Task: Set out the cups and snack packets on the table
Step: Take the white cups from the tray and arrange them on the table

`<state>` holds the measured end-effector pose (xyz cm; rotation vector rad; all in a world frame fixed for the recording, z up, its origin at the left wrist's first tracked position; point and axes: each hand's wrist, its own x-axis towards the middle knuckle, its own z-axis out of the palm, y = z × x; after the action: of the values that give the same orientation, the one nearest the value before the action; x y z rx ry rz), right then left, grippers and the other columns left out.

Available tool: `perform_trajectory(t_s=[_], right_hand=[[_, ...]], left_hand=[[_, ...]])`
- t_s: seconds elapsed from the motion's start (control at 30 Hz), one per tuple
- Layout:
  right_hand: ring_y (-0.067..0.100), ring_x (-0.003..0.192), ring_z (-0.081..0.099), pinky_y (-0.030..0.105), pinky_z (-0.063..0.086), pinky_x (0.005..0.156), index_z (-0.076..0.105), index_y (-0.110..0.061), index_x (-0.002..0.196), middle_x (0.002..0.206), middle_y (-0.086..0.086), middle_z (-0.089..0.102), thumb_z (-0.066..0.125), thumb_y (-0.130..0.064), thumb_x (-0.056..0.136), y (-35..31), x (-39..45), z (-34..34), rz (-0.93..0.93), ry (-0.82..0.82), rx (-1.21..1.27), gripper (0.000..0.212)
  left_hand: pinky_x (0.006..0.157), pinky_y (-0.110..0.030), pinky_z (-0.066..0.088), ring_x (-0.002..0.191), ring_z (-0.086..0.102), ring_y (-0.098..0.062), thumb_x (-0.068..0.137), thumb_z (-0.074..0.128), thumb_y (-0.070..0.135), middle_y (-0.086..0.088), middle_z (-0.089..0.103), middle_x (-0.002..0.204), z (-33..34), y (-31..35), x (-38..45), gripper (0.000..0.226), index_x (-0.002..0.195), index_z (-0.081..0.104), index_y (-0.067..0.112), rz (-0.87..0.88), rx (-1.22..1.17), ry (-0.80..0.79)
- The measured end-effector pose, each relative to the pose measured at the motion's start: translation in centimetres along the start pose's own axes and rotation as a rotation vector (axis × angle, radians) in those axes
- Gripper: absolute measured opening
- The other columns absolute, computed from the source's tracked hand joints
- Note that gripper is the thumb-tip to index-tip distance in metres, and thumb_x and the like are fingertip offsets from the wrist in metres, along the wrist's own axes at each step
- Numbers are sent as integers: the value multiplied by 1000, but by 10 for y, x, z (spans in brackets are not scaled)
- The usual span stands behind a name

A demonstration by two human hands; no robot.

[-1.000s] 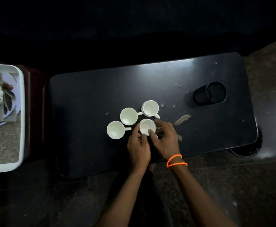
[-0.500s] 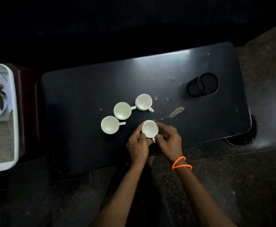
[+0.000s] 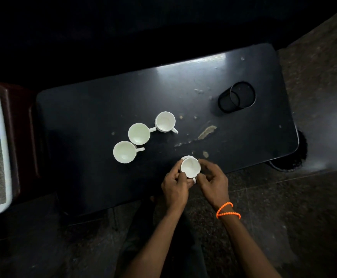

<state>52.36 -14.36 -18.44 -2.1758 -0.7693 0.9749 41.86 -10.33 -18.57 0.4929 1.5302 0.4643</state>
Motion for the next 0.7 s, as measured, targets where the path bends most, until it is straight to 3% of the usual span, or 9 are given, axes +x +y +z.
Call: perform_trajectory(t_s=[0.17, 0.27, 0.33, 0.5, 0.6, 0.7], right_hand=[[0, 98, 66, 5, 47, 80, 68, -33, 112, 113, 2, 68, 69, 6, 75, -4, 0, 2, -13, -6, -67, 54], [26, 108, 63, 30, 50, 97, 71, -8, 119, 115, 13, 65, 70, -2, 79, -17, -1, 11, -90, 152, -209, 40], [27, 111, 61, 35, 48, 101, 70, -2, 120, 114, 14, 66, 66, -7, 79, -37, -4, 26, -145, 203, -198, 41], [25, 113, 63, 37, 49, 102, 68, -4, 122, 119, 10, 68, 68, 2, 80, -92, -10, 91, -277, -55, -58, 43], [29, 119, 60, 41, 47, 105, 66, -5, 128, 126, 11, 66, 66, -1, 80, -108, -5, 118, -308, -188, -82, 48], [30, 119, 59, 42, 46, 105, 66, -7, 129, 126, 11, 67, 67, -2, 80, -111, -4, 132, -306, -224, -138, 49]], left_hand=[[77, -35, 66, 92, 80, -30, 95, 45, -5, -15, 76, 113, -4, 0, 0, 53, 135, 70, 19, -27, -28, 8], [85, -47, 65, 92, 76, -32, 99, 49, -1, -13, 73, 101, -20, -1, 4, 42, 135, 68, 12, -42, -27, 125], [85, -48, 64, 98, 73, -35, 101, 50, 1, -17, 70, 105, -37, 1, 6, 33, 127, 68, 8, -16, -43, 232], [78, -41, 59, 101, 68, -28, 103, 46, 5, -24, 63, 122, -87, 24, 21, 29, 129, 57, 5, 42, -171, 480], [80, -39, 60, 114, 66, -27, 104, 47, 14, -19, 62, 129, -107, 45, 34, 38, 141, 52, 7, 73, -188, 511], [83, -38, 60, 118, 67, -26, 105, 50, 26, -9, 66, 131, -112, 61, 45, 36, 139, 58, 17, 83, -209, 490]])
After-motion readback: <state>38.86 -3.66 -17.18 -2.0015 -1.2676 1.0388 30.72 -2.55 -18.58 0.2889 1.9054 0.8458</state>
